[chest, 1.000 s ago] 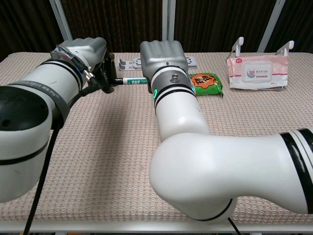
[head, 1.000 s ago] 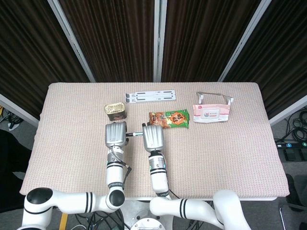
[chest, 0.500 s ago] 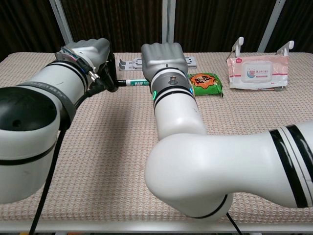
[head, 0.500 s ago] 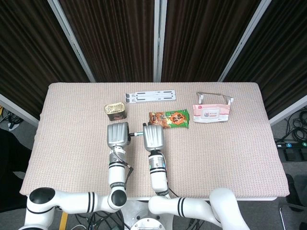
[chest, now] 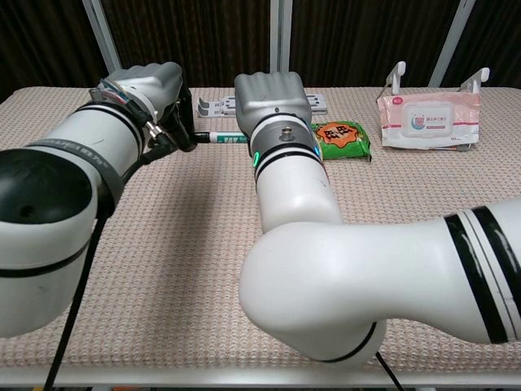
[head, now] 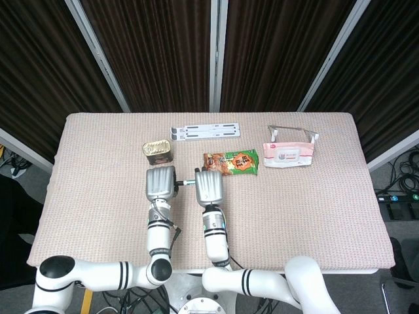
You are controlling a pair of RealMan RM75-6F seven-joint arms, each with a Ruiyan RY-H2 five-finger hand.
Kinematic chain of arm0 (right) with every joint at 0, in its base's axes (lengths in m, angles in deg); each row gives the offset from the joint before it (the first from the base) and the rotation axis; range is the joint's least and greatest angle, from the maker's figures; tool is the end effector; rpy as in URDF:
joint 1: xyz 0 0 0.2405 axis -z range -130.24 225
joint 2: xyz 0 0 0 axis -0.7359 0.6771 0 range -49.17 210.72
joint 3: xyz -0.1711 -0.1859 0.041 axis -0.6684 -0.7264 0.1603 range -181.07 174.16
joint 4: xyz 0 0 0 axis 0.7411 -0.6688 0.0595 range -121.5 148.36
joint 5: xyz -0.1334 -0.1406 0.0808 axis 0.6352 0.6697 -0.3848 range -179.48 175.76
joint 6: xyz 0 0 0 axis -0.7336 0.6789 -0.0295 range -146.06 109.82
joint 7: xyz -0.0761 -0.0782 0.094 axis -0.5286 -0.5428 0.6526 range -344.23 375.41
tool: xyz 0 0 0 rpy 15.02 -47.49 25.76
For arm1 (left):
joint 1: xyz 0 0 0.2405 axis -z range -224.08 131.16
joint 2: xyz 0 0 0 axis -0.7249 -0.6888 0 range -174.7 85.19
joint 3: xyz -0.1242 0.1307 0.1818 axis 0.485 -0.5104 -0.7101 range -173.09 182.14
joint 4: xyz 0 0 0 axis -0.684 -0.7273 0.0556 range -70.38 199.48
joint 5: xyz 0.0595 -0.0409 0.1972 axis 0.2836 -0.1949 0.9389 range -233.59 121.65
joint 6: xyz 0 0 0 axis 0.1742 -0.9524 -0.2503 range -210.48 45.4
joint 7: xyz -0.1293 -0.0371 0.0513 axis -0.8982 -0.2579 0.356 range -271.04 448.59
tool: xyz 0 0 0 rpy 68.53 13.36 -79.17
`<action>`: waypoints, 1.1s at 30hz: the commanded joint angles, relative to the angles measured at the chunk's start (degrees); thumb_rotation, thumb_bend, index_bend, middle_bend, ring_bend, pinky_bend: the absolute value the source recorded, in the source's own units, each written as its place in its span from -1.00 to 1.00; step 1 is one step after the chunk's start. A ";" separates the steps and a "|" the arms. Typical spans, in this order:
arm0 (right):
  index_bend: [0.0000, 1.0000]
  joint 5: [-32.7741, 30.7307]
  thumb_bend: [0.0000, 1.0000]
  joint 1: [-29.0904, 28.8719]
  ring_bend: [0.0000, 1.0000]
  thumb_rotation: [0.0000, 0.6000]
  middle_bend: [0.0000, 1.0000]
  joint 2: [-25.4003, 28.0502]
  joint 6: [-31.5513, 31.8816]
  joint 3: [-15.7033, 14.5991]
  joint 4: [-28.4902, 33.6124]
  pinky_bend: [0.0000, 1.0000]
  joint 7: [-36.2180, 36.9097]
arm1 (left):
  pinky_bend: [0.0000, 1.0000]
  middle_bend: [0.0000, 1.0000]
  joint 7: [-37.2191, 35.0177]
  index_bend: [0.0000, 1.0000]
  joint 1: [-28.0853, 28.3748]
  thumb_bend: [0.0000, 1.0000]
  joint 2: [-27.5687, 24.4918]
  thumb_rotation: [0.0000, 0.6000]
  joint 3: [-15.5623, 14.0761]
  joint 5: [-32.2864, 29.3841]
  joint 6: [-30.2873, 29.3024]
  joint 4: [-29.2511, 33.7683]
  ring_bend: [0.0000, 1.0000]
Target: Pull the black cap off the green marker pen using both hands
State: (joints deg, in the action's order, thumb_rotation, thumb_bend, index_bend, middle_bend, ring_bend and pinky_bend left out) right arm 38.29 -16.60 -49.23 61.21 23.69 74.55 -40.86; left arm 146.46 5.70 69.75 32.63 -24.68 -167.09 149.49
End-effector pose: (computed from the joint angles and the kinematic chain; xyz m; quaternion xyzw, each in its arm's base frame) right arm 0.0074 -0.3311 -0.1322 0.6612 -0.3519 0.3355 0.5714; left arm -0.0526 0.3375 -0.0627 -0.5995 -0.4639 -0.3059 0.5761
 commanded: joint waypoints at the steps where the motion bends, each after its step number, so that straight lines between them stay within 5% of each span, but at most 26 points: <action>1: 0.20 0.50 -0.34 0.70 0.49 1.00 0.12 0.18 0.26 0.28 0.33 0.63 0.00 | 0.33 0.32 -2.67 0.25 -1.42 -0.33 -1.24 1.00 -0.75 1.52 0.54 1.48 0.20; 13: 0.20 3.79 -0.34 9.74 0.49 1.00 0.12 7.15 4.34 -2.67 10.94 0.63 0.86 | 0.35 0.36 -10.93 0.28 -11.55 -0.33 -10.72 1.00 -6.38 5.94 -2.39 9.68 0.24; 19: 0.20 6.16 -0.34 15.64 0.49 1.00 0.12 11.18 8.72 -7.68 18.95 0.63 0.16 | 0.35 0.36 -16.55 0.28 -15.57 -0.33 -13.90 1.00 -9.97 9.95 -1.72 13.07 0.24; 26: 0.20 7.80 -0.34 22.65 0.49 1.00 0.12 14.84 11.40 -15.07 24.36 0.63 0.18 | 0.35 0.36 -24.25 0.28 -18.89 -0.34 -13.34 1.00 -16.15 16.25 1.83 8.83 0.24; 30: 0.20 8.04 -0.34 25.65 0.49 1.00 0.11 16.10 11.23 -17.05 24.75 0.63 1.66 | 0.34 0.34 -31.14 0.27 -20.79 -0.37 -12.50 1.00 -18.67 19.49 5.32 4.85 0.22; 33: 0.19 7.68 -0.36 26.86 0.48 1.00 0.07 16.48 9.72 -17.09 24.18 0.63 2.69 | 0.18 0.14 -33.27 0.21 -21.26 -0.43 -12.34 1.00 -19.39 19.54 8.70 2.43 0.02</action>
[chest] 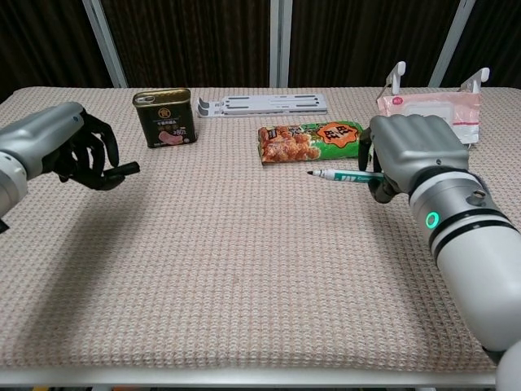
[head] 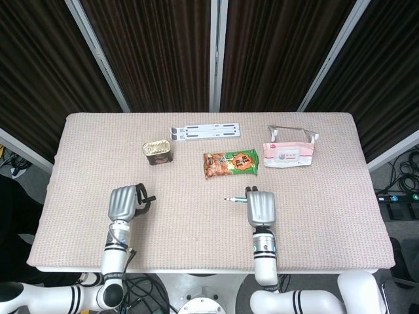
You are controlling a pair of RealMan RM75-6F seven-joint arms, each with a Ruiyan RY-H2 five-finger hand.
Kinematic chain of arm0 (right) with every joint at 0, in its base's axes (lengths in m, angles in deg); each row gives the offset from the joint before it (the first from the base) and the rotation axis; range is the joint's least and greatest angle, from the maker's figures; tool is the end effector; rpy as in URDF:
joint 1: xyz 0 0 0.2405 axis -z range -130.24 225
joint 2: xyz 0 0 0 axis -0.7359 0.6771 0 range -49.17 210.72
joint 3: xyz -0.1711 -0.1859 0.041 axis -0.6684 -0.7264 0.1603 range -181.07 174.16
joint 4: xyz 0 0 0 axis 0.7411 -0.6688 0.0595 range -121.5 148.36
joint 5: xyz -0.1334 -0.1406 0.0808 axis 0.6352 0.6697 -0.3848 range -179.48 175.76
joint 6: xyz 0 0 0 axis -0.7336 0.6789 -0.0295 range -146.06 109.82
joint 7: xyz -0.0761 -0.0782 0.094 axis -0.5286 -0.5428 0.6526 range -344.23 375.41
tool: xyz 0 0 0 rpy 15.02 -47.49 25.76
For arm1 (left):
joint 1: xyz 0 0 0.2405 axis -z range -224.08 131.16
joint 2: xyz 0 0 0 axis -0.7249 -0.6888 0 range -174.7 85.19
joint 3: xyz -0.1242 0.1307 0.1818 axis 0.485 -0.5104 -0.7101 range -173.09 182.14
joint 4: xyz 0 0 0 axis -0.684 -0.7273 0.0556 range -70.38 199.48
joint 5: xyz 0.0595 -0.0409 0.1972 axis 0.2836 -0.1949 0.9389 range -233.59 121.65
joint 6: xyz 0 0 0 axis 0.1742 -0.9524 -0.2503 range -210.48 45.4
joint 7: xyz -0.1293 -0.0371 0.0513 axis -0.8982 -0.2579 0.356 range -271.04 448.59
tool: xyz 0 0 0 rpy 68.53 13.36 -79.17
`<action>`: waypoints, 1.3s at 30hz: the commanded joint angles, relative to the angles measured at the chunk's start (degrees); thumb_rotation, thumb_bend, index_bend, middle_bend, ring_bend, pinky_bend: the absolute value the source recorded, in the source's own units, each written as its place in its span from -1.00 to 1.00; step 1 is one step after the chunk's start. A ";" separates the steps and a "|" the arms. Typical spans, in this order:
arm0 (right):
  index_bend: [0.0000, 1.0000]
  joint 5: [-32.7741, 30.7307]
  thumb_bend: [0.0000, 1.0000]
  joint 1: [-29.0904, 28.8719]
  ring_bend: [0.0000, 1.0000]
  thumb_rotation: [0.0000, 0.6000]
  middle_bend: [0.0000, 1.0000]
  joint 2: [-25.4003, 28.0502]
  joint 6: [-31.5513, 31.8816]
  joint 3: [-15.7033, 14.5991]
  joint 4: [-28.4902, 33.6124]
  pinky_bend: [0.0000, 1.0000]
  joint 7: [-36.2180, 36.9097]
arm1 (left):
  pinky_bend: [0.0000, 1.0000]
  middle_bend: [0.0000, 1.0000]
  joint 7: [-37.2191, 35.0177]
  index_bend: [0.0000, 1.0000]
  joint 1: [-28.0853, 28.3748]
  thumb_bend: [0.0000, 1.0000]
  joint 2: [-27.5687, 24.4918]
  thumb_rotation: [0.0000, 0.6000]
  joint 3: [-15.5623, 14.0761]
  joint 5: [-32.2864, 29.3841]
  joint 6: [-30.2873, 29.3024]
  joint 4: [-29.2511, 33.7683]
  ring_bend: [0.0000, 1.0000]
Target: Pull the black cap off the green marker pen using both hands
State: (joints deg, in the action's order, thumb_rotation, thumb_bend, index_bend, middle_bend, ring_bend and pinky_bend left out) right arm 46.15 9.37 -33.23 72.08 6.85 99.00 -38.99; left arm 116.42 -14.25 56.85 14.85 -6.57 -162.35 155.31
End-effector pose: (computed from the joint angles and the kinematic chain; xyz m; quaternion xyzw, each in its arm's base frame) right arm -0.1206 -0.2736 -0.0728 0.6354 -0.3825 0.2891 0.6053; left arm -0.1706 0.2827 -0.0381 -0.5647 -0.5188 -0.3783 0.5186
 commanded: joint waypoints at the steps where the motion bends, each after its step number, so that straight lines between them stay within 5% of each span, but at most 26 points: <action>1: 0.16 -0.37 -0.38 1.13 0.48 1.00 0.05 0.58 -1.76 -0.21 -0.36 0.63 1.00 | 0.07 0.01 -3.78 0.12 -1.39 -0.51 0.56 1.00 -1.82 1.65 4.83 -3.97 -0.11; 7: -0.37 -2.20 -0.79 1.63 0.39 1.00 -0.18 0.61 -5.11 0.78 -1.25 0.63 -0.30 | -0.29 -0.44 -7.76 -0.38 -2.37 -0.78 1.06 1.00 -2.03 5.15 6.33 -7.28 -0.54; 12: -0.81 -1.01 -0.95 2.34 -0.23 1.00 -0.55 0.51 -5.17 1.16 -0.86 0.45 0.41 | -0.41 -0.49 -7.57 -0.45 -3.65 -0.85 0.57 1.00 -1.72 6.85 4.57 -6.59 -0.58; 18: -0.82 6.54 -0.95 6.37 -0.47 1.00 -0.58 4.34 1.22 -1.62 7.19 0.22 4.14 | -0.46 -0.49 -6.66 -0.45 -7.28 -0.88 -1.68 1.00 -1.66 12.15 -4.46 -1.25 -0.58; 22: -0.83 16.56 -0.93 10.42 -0.88 1.00 -0.67 12.15 7.57 -8.51 14.32 -0.71 5.15 | -0.55 -0.56 -5.88 -0.49 -10.79 -0.91 -4.40 1.00 -4.47 19.22 -12.09 0.46 -0.67; 24: -0.87 22.15 -0.89 12.67 -1.00 1.00 -0.79 18.07 9.79 -13.65 16.40 -0.99 5.61 | -0.64 -0.63 -5.02 -0.55 -13.06 -0.91 -6.12 1.00 -7.25 22.80 -15.29 0.37 -0.77; 30: -0.96 25.78 -0.85 20.88 -1.00 1.00 -0.92 28.22 13.30 -20.79 18.11 -1.00 14.74 | -0.72 -0.66 -3.21 -0.63 -20.91 -0.93 -6.38 1.00 -11.56 23.97 -22.20 1.95 -0.83; 39: -0.98 23.83 -0.83 24.62 -1.00 1.00 -0.93 27.71 5.57 -20.43 9.82 -1.00 20.22 | -0.73 -0.71 -9.04 -0.71 -27.20 -0.93 -1.77 1.00 -11.84 25.59 -24.76 -7.56 -0.83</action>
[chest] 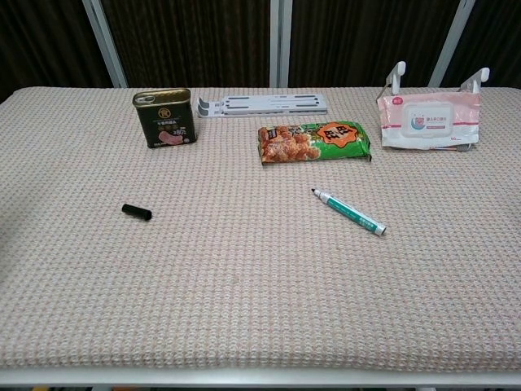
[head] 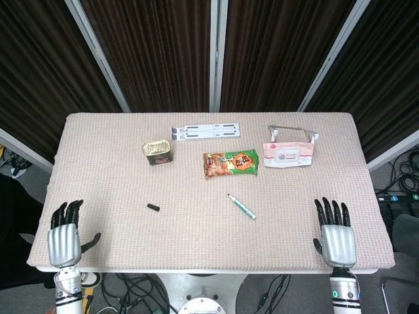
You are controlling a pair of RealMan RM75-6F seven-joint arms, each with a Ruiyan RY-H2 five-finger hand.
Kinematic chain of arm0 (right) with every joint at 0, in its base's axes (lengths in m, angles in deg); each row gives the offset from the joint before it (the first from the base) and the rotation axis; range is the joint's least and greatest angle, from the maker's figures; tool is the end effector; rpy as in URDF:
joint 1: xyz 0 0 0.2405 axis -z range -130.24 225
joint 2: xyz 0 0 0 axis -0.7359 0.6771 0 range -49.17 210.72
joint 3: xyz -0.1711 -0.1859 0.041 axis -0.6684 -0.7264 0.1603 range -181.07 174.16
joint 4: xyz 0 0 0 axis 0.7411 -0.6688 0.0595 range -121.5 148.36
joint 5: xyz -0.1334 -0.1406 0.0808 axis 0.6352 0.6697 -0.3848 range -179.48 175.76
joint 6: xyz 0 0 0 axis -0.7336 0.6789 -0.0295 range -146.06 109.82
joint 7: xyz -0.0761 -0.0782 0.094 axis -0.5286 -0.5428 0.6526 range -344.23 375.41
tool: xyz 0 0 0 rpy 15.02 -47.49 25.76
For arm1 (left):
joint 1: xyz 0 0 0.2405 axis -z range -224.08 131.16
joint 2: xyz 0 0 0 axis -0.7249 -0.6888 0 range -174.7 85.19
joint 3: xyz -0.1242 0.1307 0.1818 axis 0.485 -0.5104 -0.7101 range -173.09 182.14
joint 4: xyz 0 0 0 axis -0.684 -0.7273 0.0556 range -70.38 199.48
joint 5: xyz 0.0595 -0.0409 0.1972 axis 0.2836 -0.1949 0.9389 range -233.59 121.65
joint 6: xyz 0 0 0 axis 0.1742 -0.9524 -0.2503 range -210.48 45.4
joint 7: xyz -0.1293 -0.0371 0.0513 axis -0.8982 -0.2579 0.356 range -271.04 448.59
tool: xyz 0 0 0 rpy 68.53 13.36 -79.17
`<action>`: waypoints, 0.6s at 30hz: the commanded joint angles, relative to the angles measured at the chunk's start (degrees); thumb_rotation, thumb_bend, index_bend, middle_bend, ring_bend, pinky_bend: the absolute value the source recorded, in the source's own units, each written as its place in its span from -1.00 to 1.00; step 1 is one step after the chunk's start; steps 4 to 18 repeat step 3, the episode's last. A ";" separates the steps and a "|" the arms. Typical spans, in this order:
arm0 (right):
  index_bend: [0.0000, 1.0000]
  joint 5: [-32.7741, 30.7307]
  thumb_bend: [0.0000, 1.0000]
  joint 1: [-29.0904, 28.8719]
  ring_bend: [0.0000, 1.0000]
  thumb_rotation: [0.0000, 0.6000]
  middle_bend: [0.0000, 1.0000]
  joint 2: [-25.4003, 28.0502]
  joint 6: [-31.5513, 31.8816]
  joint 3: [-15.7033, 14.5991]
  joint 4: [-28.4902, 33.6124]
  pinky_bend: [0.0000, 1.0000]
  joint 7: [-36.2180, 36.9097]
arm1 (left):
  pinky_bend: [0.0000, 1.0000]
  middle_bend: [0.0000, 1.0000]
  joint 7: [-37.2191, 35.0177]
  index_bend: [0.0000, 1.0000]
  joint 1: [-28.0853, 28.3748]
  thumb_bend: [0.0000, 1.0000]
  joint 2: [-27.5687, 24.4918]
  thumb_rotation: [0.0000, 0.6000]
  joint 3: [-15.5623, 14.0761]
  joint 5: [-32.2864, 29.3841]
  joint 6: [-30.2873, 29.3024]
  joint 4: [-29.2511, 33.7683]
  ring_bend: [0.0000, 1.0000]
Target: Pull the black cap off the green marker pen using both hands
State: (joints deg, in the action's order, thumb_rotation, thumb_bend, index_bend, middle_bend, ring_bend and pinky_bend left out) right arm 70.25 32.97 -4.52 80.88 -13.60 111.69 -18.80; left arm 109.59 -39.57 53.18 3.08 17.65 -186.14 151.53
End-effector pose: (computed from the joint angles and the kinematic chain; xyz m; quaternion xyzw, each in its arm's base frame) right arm -0.2549 -0.1682 0.0509 0.6200 -0.3609 0.3007 0.6284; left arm -0.2597 0.1621 0.0230 -0.4743 -0.4259 -0.4043 0.6559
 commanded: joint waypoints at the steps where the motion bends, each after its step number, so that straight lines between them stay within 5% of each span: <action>1: -0.98 -0.14 -0.83 1.02 -1.00 1.00 -0.94 -1.71 -4.25 0.35 -3.59 -1.00 -0.41 | -0.73 -0.71 -2.88 -0.71 -2.30 -0.93 2.35 1.00 0.07 1.83 -1.04 -4.90 -0.83; 18: -0.99 0.48 -0.82 0.95 -1.00 1.00 -0.94 -2.74 -5.59 0.77 -4.64 -1.00 -0.85 | -0.73 -0.71 -3.71 -0.71 -2.86 -0.93 2.89 1.00 0.26 2.34 -0.93 -6.34 -0.83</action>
